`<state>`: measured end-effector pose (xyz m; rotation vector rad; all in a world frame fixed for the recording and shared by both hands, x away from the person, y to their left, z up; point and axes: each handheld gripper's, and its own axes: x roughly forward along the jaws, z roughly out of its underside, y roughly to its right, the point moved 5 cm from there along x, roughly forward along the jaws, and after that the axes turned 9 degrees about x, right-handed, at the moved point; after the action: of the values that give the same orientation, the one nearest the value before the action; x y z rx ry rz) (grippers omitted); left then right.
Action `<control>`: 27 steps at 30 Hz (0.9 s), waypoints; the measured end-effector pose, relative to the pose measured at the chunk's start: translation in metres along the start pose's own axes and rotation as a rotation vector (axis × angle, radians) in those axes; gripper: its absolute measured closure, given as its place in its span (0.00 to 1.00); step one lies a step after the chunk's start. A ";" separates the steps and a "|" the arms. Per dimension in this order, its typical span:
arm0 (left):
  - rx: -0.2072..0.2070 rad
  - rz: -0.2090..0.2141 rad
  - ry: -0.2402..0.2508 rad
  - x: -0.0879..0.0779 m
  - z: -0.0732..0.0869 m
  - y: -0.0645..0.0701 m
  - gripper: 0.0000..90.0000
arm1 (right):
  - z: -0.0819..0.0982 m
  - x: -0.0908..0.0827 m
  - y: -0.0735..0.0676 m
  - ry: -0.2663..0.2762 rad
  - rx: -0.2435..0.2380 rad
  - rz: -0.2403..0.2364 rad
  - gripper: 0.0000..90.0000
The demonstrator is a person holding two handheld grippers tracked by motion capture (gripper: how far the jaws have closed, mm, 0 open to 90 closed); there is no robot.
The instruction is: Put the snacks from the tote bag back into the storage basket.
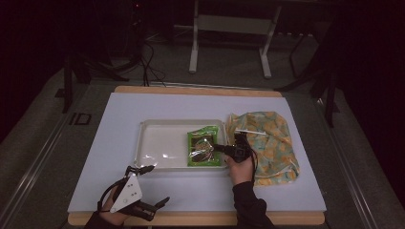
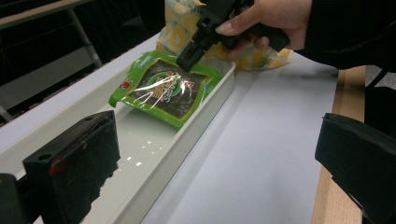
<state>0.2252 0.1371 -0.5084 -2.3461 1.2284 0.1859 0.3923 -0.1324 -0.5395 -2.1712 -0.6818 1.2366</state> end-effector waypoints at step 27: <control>0.001 0.004 0.002 0.001 0.000 0.000 0.00 | -0.005 0.004 0.004 -0.085 -0.034 0.067 0.86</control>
<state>0.2257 0.1365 -0.5083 -2.3432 1.2341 0.1845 0.3992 -0.1340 -0.5423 -2.1962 -0.6740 1.3677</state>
